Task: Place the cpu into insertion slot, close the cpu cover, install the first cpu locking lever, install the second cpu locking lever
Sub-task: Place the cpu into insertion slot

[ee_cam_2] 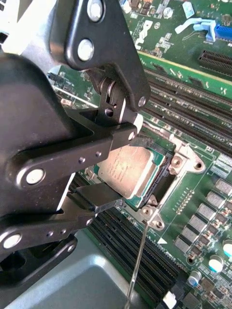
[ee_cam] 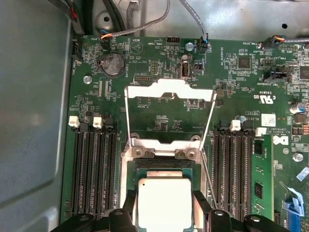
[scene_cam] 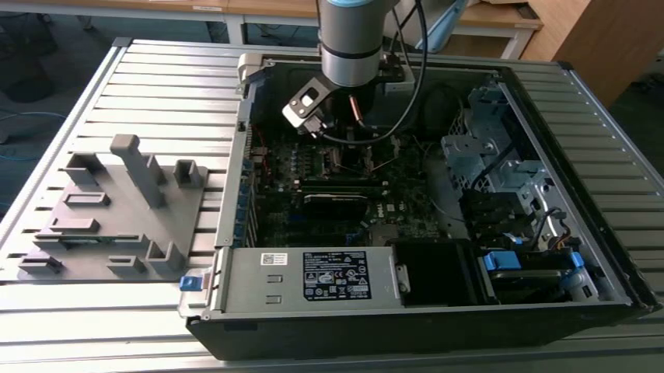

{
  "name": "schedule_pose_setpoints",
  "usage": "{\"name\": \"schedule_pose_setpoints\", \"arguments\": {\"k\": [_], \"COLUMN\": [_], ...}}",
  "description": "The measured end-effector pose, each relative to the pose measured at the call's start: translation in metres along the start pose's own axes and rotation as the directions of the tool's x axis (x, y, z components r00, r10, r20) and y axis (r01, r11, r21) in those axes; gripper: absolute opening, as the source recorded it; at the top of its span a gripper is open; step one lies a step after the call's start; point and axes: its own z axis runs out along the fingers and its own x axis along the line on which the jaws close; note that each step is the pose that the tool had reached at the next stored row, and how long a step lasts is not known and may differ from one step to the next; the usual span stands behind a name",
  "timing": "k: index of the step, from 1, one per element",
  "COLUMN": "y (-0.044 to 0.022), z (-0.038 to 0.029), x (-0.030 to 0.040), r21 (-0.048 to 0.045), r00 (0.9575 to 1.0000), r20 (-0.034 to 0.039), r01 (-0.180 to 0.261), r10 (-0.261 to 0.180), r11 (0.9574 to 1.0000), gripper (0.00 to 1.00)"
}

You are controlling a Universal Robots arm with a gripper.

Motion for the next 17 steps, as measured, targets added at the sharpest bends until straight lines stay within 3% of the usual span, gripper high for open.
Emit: {"name": "schedule_pose_setpoints", "arguments": {"k": [17], "y": [0.0001], "z": [0.0079], "x": [0.0003], "r21": [0.0000], "r00": [1.0000], "r20": [0.0000], "r01": [0.000], "r10": [0.000], "r11": [1.0000], "gripper": [0.54]}}
